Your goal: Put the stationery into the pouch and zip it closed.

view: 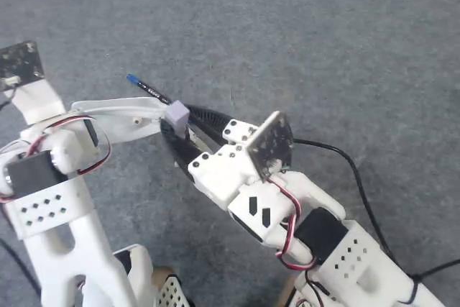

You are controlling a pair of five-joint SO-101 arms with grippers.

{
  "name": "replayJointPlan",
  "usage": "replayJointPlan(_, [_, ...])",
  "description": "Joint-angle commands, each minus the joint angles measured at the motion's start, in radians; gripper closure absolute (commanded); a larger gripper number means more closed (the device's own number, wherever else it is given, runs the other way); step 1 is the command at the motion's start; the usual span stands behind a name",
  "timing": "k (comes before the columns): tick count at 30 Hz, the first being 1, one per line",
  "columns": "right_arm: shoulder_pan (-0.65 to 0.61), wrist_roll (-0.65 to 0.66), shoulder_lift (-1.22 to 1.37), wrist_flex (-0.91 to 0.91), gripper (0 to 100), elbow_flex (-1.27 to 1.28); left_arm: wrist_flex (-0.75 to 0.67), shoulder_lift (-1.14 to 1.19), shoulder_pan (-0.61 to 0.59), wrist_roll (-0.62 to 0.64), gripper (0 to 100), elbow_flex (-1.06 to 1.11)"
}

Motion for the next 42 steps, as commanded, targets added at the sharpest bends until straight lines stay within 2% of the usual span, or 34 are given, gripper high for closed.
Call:
replayJointPlan(1, [-0.008, 0.018, -0.025, -0.097, 99.2, -0.006, -0.025, -0.009, -0.005, 0.009, 99, -0.008])
replayJointPlan(6, [-0.008, 0.012, 0.018, -0.216, 99.2, -0.006, -0.025, -0.009, -0.005, 0.009, 99, -0.008])
replayJointPlan(14, [-0.010, 0.011, 0.283, -0.562, 99.2, -0.006, -0.025, -0.009, -0.005, 0.011, 99, -0.008])
replayJointPlan(17, [-0.022, 0.011, 0.364, -0.634, 99.2, -0.006, -0.025, -0.009, -0.005, 0.011, 99, -0.008])
replayJointPlan(23, [-0.067, 0.015, 0.433, -0.647, 99.2, 0.011, -0.025, -0.009, -0.003, 0.011, 99, -0.008])
replayJointPlan(35, [-0.067, 0.015, 0.473, -0.650, 99.2, 0.038, -0.025, -0.009, -0.003, 0.011, 99, -0.008])
replayJointPlan(42, [-0.054, 0.035, 0.644, -0.823, 99.2, 0.026, -0.028, -0.009, -0.006, 0.012, 99, -0.008])
